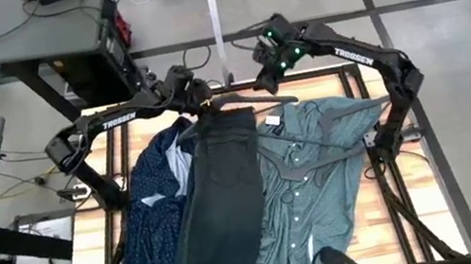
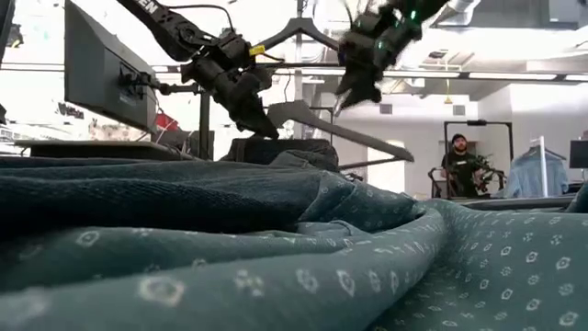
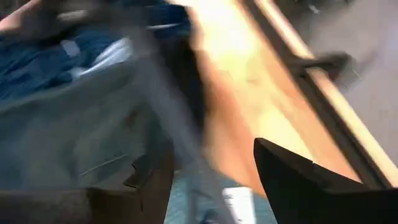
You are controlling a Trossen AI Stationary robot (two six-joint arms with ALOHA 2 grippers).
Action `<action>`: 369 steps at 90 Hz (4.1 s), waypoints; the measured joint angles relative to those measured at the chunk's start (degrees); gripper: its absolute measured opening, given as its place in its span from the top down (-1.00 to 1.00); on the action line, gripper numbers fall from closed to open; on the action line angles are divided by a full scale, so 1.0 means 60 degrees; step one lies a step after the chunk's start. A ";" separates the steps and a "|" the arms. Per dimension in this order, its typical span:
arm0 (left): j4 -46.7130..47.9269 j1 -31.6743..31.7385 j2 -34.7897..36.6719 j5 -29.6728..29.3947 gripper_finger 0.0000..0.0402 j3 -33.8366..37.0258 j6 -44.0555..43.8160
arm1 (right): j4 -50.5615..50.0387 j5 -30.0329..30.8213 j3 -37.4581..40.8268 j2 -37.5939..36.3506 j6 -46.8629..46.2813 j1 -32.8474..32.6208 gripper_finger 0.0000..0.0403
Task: Hang clothes
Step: Hang the black pants on the rack
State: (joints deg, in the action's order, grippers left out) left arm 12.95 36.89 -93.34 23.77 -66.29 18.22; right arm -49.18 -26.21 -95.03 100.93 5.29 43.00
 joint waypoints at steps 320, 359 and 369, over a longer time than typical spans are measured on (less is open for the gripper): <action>0.6020 -0.5497 0.0724 -0.1875 0.88 -0.4759 -0.0353 | 0.0558 -0.1018 -0.4329 -0.1293 -0.0248 0.3424 1.00; 0.5874 -0.6328 0.0725 -0.2783 0.88 -0.5148 -0.0942 | -0.0228 -0.1227 -0.4338 -0.1000 -0.0483 0.3710 0.89; 0.5691 -0.6169 0.0728 -0.3238 0.88 -0.5955 -0.0967 | -0.0703 -0.1242 -0.4331 -0.1003 -0.0351 0.3370 0.73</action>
State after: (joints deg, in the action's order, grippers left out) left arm 47.10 -0.12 -88.97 4.34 -102.02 12.42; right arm -53.40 -33.66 -121.01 94.91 3.18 63.22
